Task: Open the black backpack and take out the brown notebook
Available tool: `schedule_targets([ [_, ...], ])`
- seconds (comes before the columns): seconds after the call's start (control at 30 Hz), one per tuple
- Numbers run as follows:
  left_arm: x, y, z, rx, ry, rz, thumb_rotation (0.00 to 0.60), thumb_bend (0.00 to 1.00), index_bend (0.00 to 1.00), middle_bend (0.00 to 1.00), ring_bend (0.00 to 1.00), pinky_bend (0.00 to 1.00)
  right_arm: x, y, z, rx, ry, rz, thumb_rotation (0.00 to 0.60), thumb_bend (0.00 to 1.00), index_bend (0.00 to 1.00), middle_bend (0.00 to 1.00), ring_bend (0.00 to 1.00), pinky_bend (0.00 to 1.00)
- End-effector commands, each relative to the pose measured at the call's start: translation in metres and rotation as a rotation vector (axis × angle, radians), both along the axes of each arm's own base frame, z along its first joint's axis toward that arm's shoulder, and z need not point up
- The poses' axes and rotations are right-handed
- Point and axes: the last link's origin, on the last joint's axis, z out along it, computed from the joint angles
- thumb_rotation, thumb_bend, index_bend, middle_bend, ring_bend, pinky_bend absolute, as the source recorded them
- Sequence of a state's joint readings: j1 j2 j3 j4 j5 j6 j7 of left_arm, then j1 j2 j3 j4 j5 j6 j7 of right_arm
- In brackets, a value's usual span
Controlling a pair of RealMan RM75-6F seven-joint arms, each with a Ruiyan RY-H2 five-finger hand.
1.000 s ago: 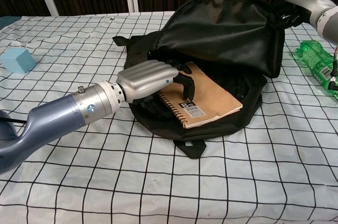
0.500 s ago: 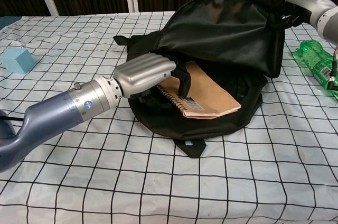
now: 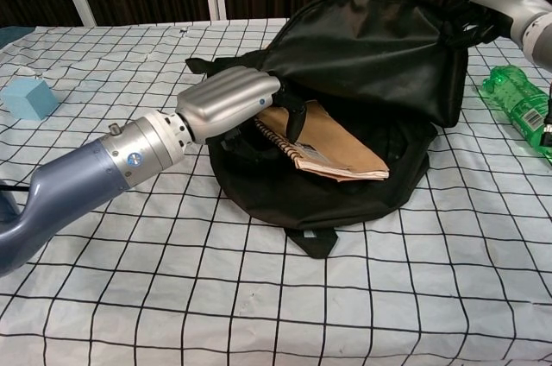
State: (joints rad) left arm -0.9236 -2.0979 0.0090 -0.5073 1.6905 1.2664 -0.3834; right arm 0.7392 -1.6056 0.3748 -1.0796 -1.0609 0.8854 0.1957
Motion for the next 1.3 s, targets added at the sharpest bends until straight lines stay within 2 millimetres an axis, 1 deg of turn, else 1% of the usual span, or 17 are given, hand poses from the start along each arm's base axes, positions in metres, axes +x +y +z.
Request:
schedule_targets([
  [0.03,0.0,0.001,0.003,0.01,-0.007,-0.007,0.6,0.4,0.58,0.62,0.31,0.29,0.0,0.0,0.001,-0.002,-0.001,0.001,0.6,0.62,0.82,0.64,0.39,0.1],
  [0.2,0.003,0.0,0.012,0.036,-0.035,-0.032,0.6,0.4,0.59,0.63,0.31,0.29,-0.001,0.001,0.003,-0.002,0.0,0.001,0.6,0.61,0.82,0.64,0.39,0.1],
  [0.3,0.006,0.002,0.022,0.063,-0.061,-0.044,0.6,0.4,0.59,0.63,0.31,0.29,-0.003,0.002,0.003,0.006,0.005,-0.003,0.6,0.62,0.82,0.64,0.39,0.1],
  [0.47,0.009,0.002,0.042,0.088,-0.115,-0.056,0.6,0.4,0.59,0.63,0.31,0.29,-0.003,0.006,0.005,0.018,0.009,0.002,0.6,0.62,0.82,0.64,0.39,0.1],
  [0.7,0.02,-0.006,0.073,0.108,-0.18,-0.084,0.6,0.4,0.59,0.62,0.31,0.29,-0.001,0.013,0.003,0.047,0.013,0.01,0.6,0.63,0.82,0.64,0.39,0.1],
  [0.83,0.029,-0.012,0.101,0.132,-0.218,-0.102,0.6,0.4,0.59,0.62,0.31,0.29,0.001,0.017,0.001,0.062,0.008,0.011,0.6,0.63,0.82,0.64,0.39,0.1],
  [0.93,0.038,-0.017,0.13,0.179,-0.252,-0.115,0.6,0.4,0.59,0.62,0.31,0.29,0.003,0.022,-0.003,0.076,0.017,0.021,0.6,0.63,0.82,0.64,0.39,0.1],
  [0.97,0.039,-0.018,0.136,0.188,-0.257,-0.114,0.6,0.4,0.59,0.62,0.31,0.29,0.004,0.023,-0.003,0.079,0.017,0.024,0.6,0.63,0.82,0.64,0.39,0.1],
  [1.07,0.045,-0.021,0.169,0.235,-0.297,-0.104,0.6,0.4,0.59,0.62,0.31,0.29,0.007,0.028,-0.006,0.091,0.015,0.034,0.6,0.63,0.82,0.64,0.39,0.1],
  [1.1,0.047,-0.021,0.176,0.242,-0.312,-0.098,0.6,0.4,0.59,0.62,0.31,0.3,0.008,0.029,-0.007,0.093,0.015,0.036,0.6,0.63,0.82,0.64,0.39,0.1],
  [1.13,0.048,-0.023,0.189,0.247,-0.333,-0.086,0.6,0.4,0.59,0.62,0.31,0.3,0.009,0.031,-0.007,0.096,0.015,0.04,0.6,0.63,0.82,0.64,0.39,0.1],
  [1.17,0.048,-0.022,0.216,0.301,-0.385,-0.074,0.6,0.4,0.59,0.62,0.31,0.3,0.011,0.036,-0.01,0.108,0.01,0.049,0.6,0.63,0.82,0.64,0.39,0.1],
  [1.3,0.044,-0.023,0.251,0.352,-0.381,-0.041,0.6,0.4,0.59,0.62,0.31,0.3,0.013,0.049,-0.012,0.135,0.018,0.07,0.6,0.63,0.82,0.64,0.39,0.1],
])
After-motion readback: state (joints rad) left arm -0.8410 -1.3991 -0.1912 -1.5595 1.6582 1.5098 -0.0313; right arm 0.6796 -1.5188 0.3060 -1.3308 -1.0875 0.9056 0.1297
